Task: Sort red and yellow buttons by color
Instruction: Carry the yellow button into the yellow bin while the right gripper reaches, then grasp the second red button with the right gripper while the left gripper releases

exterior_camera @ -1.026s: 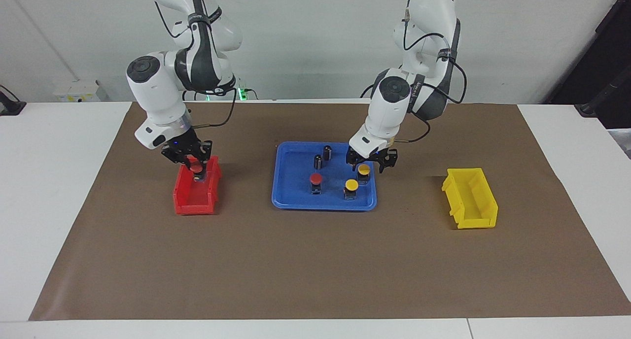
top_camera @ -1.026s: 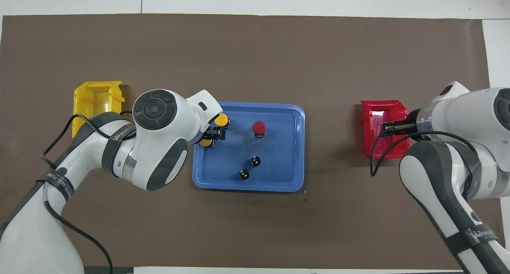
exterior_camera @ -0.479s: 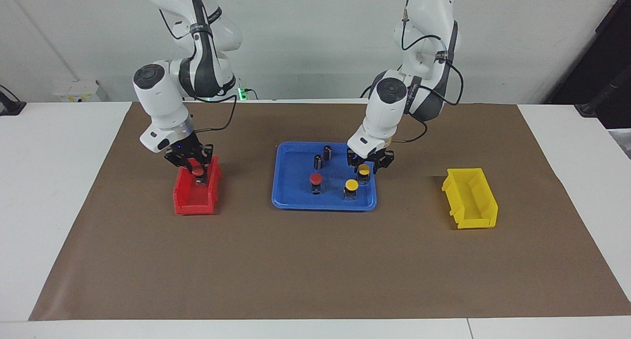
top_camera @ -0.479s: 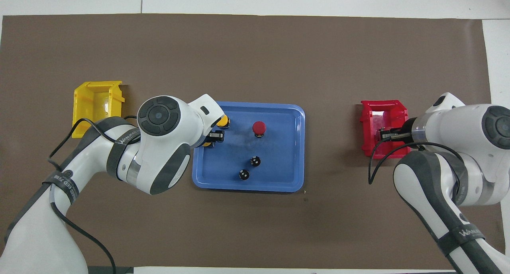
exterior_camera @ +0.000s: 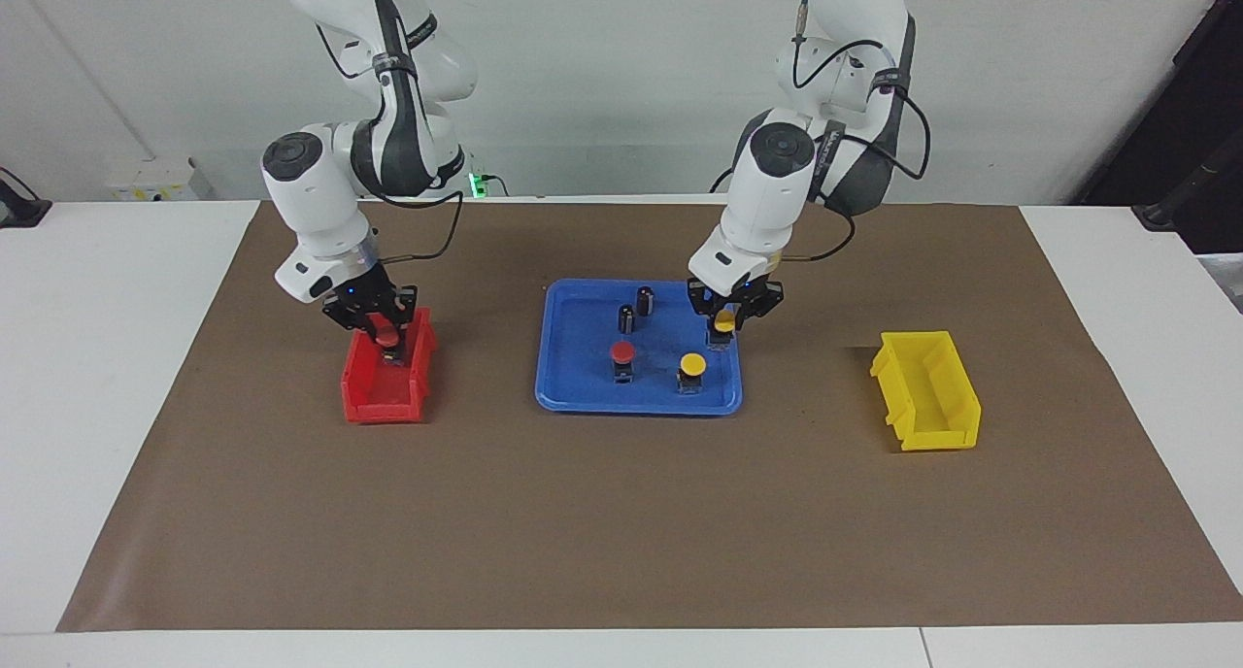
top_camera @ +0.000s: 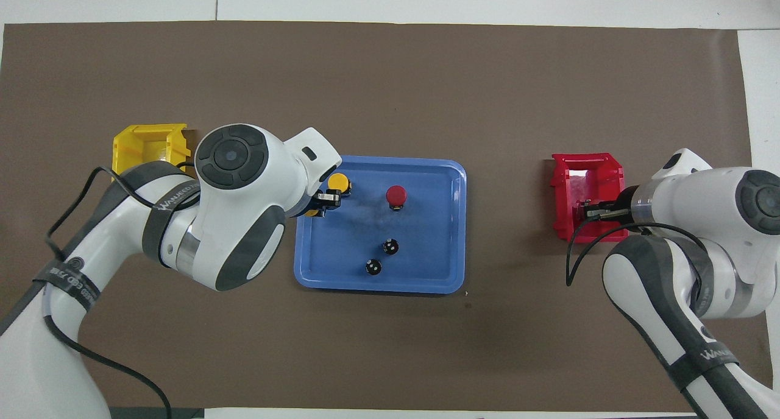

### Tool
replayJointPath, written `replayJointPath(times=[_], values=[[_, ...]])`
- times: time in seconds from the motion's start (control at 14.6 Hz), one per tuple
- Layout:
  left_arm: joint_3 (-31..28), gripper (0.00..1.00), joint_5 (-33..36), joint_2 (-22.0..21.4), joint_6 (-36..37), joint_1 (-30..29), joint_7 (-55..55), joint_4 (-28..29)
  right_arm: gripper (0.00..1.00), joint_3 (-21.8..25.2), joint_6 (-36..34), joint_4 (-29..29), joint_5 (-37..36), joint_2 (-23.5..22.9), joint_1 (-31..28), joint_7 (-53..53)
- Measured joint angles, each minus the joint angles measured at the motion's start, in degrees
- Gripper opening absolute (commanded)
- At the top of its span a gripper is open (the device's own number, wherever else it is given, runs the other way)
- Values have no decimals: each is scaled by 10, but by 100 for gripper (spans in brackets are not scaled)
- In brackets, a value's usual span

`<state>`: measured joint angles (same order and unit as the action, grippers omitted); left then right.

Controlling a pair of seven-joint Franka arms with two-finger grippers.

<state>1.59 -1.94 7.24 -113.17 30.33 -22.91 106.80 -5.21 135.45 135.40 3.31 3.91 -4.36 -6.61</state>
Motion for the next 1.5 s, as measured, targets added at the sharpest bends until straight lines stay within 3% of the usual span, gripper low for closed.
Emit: replayJointPath(times=[0.14, 0.41, 0.82, 1.03, 1.3, 1.5], values=[[-5, 1, 0, -10, 62, -32, 45, -40, 59, 0, 0, 0, 0, 0, 0, 0], [-11, 1, 1, -33, 108, -161, 182, -67, 66, 0, -13, -18, 0, 0, 0, 0], [-14, 1, 1, -36, 138, -306, 326, -85, 77, -6, -177, -193, 2, -29, 12, 33], [-14, 1, 1, -32, 112, -325, 334, -69, 84, -12, -177, -267, 1, -68, 101, 196], [-10, 1, 1, -24, 24, -323, 335, -3, 89, -17, -142, -312, -49, -123, 223, 393], [-5, 1, 1, -17, -25, -321, 335, 35, 90, -17, -99, -322, -62, -164, 273, 445]])
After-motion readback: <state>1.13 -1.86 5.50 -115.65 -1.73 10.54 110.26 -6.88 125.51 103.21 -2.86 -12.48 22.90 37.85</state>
